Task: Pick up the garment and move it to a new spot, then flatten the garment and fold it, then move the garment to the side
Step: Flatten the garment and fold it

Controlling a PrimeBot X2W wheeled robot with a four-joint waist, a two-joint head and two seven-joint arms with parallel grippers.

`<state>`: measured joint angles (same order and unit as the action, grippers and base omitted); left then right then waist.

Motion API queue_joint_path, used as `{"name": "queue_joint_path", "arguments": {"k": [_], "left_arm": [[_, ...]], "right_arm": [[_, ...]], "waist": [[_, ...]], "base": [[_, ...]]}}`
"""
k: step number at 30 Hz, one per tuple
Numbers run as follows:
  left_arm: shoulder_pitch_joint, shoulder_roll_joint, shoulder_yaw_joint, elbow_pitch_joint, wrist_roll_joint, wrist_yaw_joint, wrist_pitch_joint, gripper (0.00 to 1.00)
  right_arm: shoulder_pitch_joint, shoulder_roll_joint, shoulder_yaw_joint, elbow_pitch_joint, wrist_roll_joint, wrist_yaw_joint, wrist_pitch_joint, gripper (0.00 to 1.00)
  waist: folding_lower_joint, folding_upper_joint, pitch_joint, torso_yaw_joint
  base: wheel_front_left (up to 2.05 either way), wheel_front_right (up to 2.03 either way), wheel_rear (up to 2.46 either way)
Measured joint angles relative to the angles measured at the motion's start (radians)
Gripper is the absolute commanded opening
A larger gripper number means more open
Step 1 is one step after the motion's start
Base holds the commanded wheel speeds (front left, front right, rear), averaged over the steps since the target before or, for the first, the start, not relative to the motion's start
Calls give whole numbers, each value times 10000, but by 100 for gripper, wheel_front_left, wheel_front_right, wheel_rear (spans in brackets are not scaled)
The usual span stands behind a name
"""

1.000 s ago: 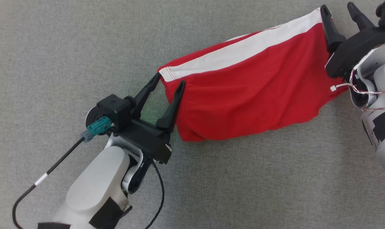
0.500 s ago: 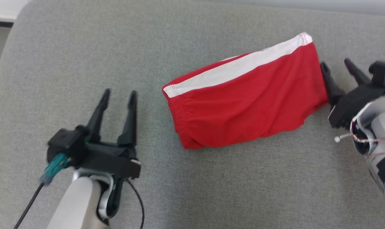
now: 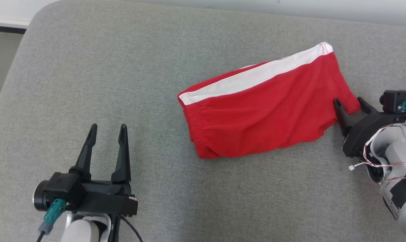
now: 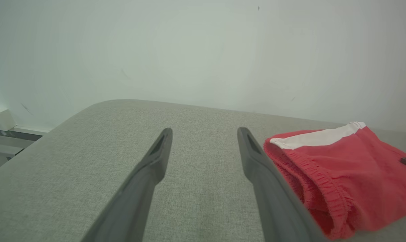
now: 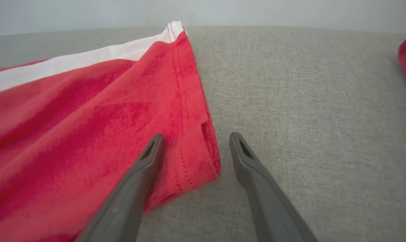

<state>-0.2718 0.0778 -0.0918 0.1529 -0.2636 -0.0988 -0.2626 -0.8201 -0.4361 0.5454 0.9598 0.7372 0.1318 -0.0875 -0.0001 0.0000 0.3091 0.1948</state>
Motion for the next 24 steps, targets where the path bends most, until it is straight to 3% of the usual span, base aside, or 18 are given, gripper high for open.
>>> {"name": "queue_joint_path", "arguments": {"k": [4, 5, 6, 13, 24], "left_arm": [[97, -128, 178, 15, 173, -88, 0, 100], [112, -148, 222, 21, 176, -136, 0, 100], [133, -167, 253, 38, 188, -155, 0, 100], [414, -230, 364, 259, 320, -244, 0, 100], [1254, -255, 575, 416, 504, -263, 0, 100]], "right_arm": [[-59, 140, -6, 395, 42, 0, 186, 100], [-71, 182, 6, 443, 105, 0, 278, 35], [-70, 211, 17, 470, 155, 0, 332, 0], [268, 405, 40, 510, 642, 0, 199, 0], [2200, -27, 138, -522, 1415, 0, -727, 0]], "waist": [[0, 0, -3, 104], [0, 0, -23, 120], [1, -1, -52, 130], [1, 0, -407, 80], [0, -1, -1387, -353]], "base": [[0, 0, 0], [0, 0, 0], [0, 0, 0], [0, 0, 0], [0, 0, 0]]}}
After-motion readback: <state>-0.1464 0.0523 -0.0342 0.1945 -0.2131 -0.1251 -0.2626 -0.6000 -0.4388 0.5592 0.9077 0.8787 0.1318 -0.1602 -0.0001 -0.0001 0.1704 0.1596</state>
